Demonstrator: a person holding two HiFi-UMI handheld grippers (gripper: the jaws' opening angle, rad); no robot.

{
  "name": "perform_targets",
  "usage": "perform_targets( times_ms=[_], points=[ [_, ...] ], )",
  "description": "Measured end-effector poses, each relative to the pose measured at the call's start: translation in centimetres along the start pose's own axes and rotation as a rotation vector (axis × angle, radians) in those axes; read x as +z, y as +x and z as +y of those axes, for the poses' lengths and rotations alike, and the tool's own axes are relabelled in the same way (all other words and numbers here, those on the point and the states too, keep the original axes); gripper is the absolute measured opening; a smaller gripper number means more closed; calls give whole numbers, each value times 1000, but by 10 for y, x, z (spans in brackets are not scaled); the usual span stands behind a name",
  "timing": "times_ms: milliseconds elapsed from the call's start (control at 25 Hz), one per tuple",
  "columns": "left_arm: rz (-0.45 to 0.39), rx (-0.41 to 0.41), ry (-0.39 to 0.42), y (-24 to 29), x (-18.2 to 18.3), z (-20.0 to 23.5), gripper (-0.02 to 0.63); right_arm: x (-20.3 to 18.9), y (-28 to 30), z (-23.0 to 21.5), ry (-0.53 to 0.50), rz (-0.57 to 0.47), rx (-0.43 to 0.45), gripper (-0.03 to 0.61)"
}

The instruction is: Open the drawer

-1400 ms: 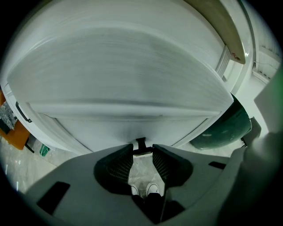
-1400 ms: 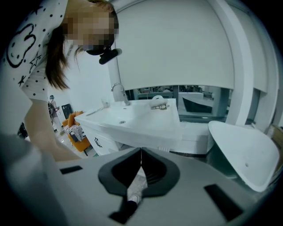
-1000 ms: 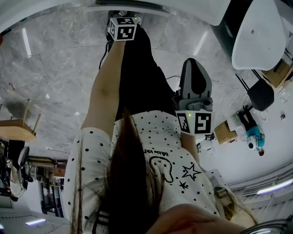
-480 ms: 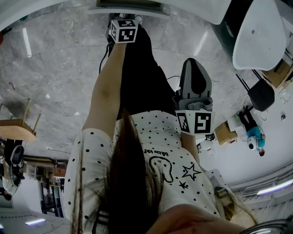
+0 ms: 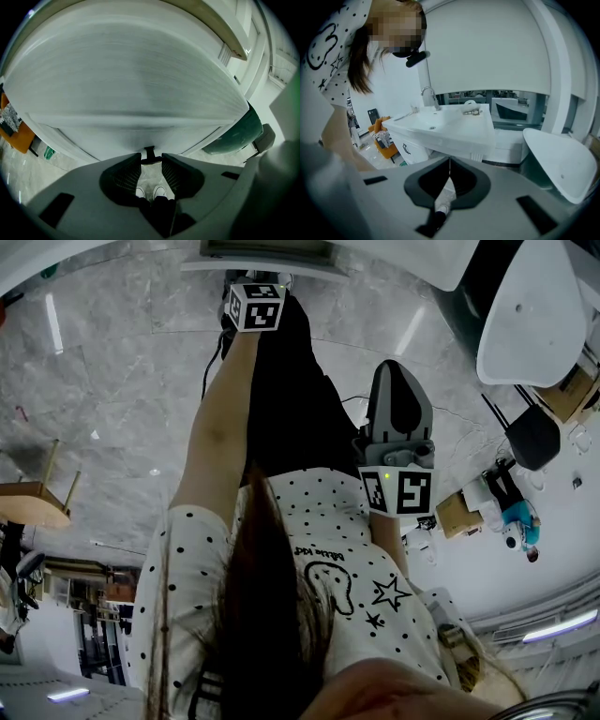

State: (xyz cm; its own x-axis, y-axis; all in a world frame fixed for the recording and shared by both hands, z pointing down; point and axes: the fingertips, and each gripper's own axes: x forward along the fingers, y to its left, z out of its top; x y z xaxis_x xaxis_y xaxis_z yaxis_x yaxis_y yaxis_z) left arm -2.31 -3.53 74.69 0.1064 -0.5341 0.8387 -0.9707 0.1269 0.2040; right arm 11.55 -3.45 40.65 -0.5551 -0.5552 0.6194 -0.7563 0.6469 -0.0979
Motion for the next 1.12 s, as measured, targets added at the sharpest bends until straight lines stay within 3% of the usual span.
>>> perform_targets(
  times_ms=[1120],
  points=[
    [3,-13,-3,-5,-10,-3,140,0,1,0,-2,7,2,14]
  ],
)
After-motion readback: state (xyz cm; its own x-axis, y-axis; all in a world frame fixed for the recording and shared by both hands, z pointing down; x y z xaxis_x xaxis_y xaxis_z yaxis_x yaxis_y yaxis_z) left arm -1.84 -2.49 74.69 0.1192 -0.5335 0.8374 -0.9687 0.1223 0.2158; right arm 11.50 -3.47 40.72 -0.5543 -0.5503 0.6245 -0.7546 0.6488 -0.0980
